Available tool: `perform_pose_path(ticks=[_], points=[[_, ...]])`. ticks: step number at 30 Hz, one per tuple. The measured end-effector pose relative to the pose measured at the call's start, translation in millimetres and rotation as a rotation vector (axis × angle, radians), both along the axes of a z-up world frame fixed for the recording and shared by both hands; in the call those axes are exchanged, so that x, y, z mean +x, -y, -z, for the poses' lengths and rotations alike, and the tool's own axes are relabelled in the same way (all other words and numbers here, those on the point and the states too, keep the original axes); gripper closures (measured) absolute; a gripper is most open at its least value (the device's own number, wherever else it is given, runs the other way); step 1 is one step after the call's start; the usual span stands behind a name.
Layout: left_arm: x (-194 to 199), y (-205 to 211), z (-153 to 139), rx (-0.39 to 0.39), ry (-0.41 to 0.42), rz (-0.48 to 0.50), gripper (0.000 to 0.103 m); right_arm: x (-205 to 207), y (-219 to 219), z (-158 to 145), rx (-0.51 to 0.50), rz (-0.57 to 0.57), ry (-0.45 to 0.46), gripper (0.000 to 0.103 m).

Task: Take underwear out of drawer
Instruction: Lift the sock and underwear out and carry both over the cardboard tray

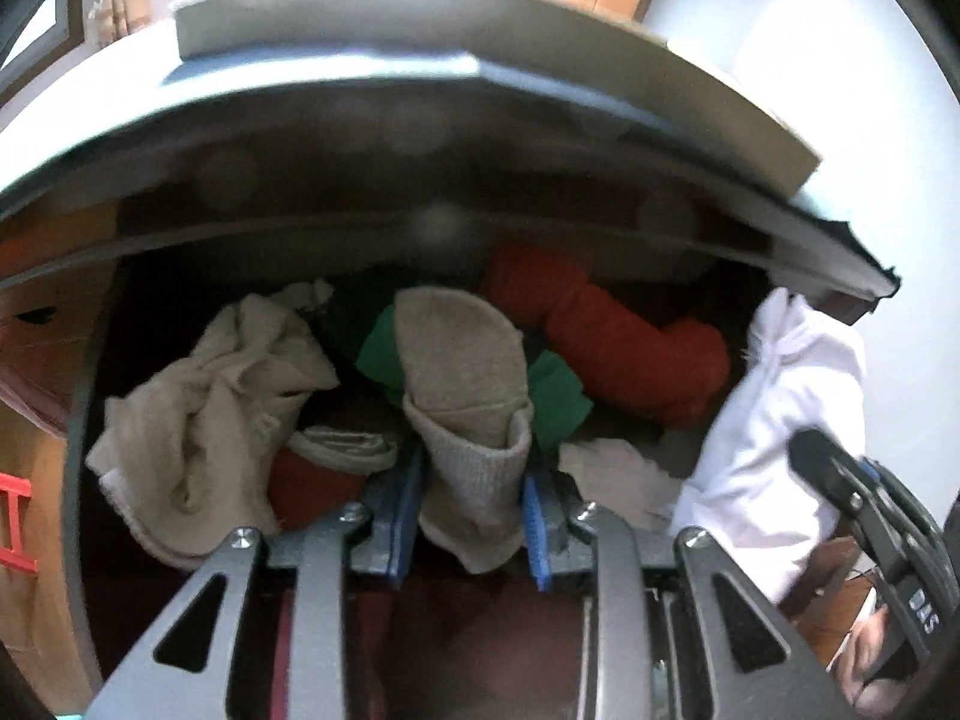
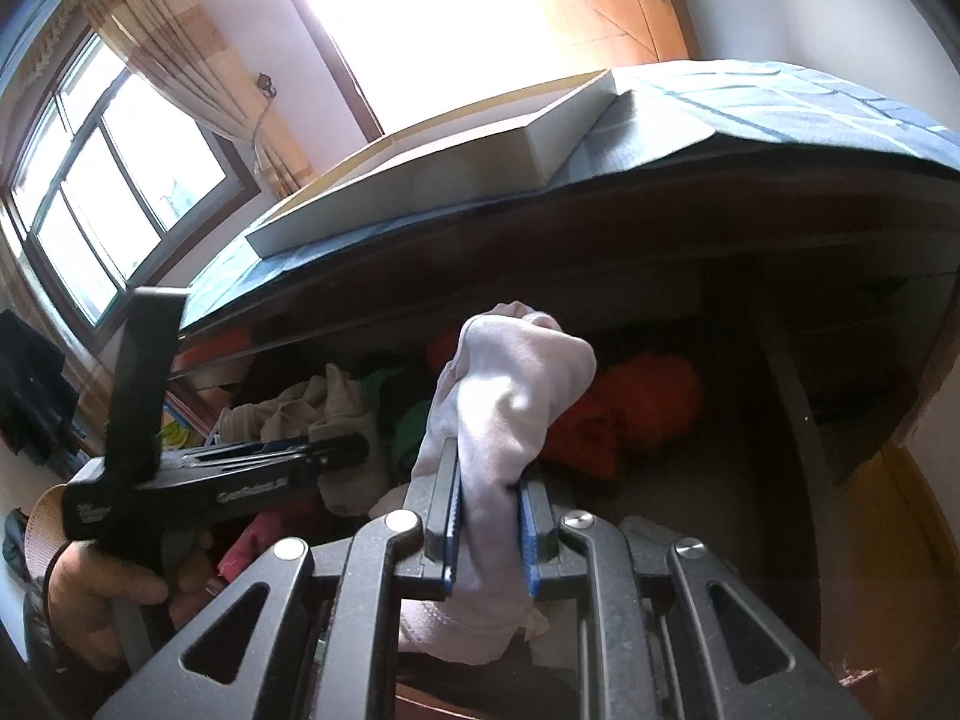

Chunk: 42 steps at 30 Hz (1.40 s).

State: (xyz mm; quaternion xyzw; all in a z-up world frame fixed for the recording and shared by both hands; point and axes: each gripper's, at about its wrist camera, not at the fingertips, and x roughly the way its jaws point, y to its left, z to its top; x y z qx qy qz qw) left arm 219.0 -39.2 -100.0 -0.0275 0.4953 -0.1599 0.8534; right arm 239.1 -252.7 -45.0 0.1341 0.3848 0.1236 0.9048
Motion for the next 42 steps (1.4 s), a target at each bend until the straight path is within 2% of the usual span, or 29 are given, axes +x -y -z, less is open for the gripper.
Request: perform_pose_path(ticks=[4, 10, 20, 23, 29, 35, 38, 42], points=[[-19, -7, -21, 0.033, 0.084, 0.014, 0.074, -7, -5, -8, -0.015, -0.011, 0.029, 0.085], [-37, -19, -53, 0.019, 0.144, 0.023, 0.074, -11, -14, -27, -0.028, -0.031, 0.075, 0.085], [-34, -51, -119, 0.023, 0.268, 0.031, 0.074, 7, -31, -91, -0.006, -0.084, 0.215, 0.085], [-22, -50, -131, 0.009, 0.296, 0.042, 0.074, 19, -36, -110, -0.013, -0.092, 0.255, 0.085], [9, -53, -161, 0.036, 0.355, 0.05, 0.074, 46, -40, -135, -0.015, -0.091, 0.301, 0.085], [52, -55, -175, 0.069, 0.378, 0.048, 0.074, 95, -47, -165, -0.006, -0.092, 0.325, 0.085], [83, -58, -179, 0.07, 0.363, 0.035, 0.074, 133, -55, -174, 0.002, -0.099, 0.307, 0.085], [124, -55, -176, 0.08, 0.335, 0.036, 0.074, 185, -67, -169, 0.005, -0.077, 0.248, 0.085]])
